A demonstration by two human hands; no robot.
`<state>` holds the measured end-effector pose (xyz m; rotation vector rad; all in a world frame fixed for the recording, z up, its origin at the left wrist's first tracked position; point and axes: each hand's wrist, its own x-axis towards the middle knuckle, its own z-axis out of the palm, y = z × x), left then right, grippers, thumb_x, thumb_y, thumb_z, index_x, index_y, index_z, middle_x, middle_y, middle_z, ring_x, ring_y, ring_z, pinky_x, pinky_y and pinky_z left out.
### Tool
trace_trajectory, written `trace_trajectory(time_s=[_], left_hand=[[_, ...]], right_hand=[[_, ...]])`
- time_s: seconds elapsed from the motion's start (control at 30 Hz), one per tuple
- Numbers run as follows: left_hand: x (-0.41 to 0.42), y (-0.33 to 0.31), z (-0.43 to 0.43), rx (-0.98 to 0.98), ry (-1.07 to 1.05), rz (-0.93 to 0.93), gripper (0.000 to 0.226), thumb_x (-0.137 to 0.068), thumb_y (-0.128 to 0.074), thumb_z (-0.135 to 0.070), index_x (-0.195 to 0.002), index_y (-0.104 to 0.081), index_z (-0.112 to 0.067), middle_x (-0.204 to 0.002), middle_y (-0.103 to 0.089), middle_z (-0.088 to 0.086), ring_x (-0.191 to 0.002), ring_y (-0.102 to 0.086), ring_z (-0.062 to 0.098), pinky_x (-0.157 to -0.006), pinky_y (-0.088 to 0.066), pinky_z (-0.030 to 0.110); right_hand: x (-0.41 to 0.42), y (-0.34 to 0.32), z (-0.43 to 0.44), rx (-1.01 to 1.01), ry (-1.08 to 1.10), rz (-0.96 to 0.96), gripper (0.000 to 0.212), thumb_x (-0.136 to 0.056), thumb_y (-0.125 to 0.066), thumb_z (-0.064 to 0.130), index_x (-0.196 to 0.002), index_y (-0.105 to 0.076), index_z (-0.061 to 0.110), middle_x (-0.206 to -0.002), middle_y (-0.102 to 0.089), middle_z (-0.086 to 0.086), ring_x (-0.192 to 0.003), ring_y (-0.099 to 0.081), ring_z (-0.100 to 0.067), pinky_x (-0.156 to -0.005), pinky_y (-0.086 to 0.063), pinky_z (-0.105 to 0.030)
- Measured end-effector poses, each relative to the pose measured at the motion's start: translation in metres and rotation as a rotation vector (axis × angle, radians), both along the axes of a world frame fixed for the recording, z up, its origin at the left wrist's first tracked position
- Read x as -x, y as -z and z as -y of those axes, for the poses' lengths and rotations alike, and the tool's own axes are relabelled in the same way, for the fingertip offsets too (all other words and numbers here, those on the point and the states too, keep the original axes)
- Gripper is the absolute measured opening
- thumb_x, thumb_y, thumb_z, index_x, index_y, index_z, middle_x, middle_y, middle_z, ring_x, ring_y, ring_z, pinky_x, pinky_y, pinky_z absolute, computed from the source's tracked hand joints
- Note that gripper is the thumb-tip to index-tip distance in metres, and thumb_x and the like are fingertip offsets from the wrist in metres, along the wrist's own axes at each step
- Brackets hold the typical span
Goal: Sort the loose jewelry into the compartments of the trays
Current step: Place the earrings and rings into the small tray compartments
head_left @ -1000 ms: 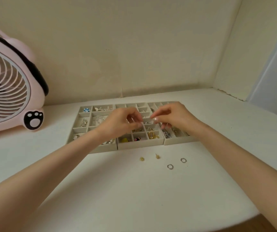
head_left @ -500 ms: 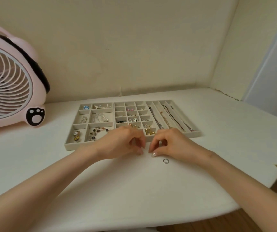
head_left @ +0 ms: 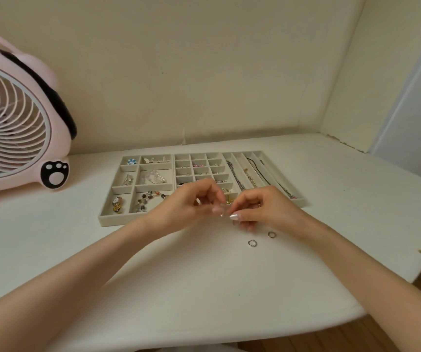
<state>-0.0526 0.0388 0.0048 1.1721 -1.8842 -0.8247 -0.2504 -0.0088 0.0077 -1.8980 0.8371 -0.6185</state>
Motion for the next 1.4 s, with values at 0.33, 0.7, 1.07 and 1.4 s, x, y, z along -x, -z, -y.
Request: trace_trajectory(time_s=[0.33, 0.7, 1.07, 1.4], left_hand=[[0.002, -0.001, 0.0, -0.158, -0.036, -0.382, 0.011, -0.085, -0.059, 0.002, -0.085, -0.056, -0.009, -0.073, -0.058, -0.004, -0.069, -0.053, 0.005, -0.064, -0.043, 0.014], [0.004, 0.002, 0.002, -0.001, -0.087, -0.22, 0.012, -0.086, -0.06, -0.002, -0.079, -0.06, -0.013, -0.073, -0.06, -0.001, -0.072, -0.054, 0.009, -0.07, -0.044, 0.02], [-0.001, 0.002, 0.004, -0.103, -0.13, -0.353, 0.006, -0.084, -0.063, -0.004, -0.086, -0.06, -0.009, -0.081, -0.061, 0.005, -0.077, -0.057, 0.011, -0.071, -0.047, 0.017], [-0.002, 0.003, 0.004, -0.091, -0.127, -0.278, 0.001, -0.088, -0.06, -0.011, -0.088, -0.061, -0.011, -0.081, -0.055, 0.007, -0.074, -0.048, 0.013, -0.065, -0.042, 0.015]], right_hand=[[-0.012, -0.004, -0.006, -0.014, 0.013, 0.154, 0.005, -0.082, -0.069, 0.001, -0.08, -0.068, 0.005, -0.06, -0.065, -0.001, -0.056, -0.06, -0.012, -0.058, -0.05, -0.022], [-0.019, -0.003, -0.006, -0.017, 0.089, 0.111, 0.01, -0.082, -0.068, -0.001, -0.075, -0.068, 0.007, -0.058, -0.064, 0.0, -0.051, -0.058, -0.008, -0.053, -0.048, -0.019], [-0.015, -0.004, -0.004, -0.16, 0.072, 0.242, 0.013, -0.083, -0.063, -0.005, -0.094, -0.069, -0.003, -0.07, -0.068, -0.01, -0.064, -0.066, -0.014, -0.063, -0.054, -0.022], [-0.006, -0.007, 0.003, -0.375, 0.043, 0.323, 0.028, -0.079, -0.058, -0.016, -0.096, -0.07, 0.003, -0.083, -0.072, -0.013, -0.071, -0.07, -0.019, -0.069, -0.056, -0.022]])
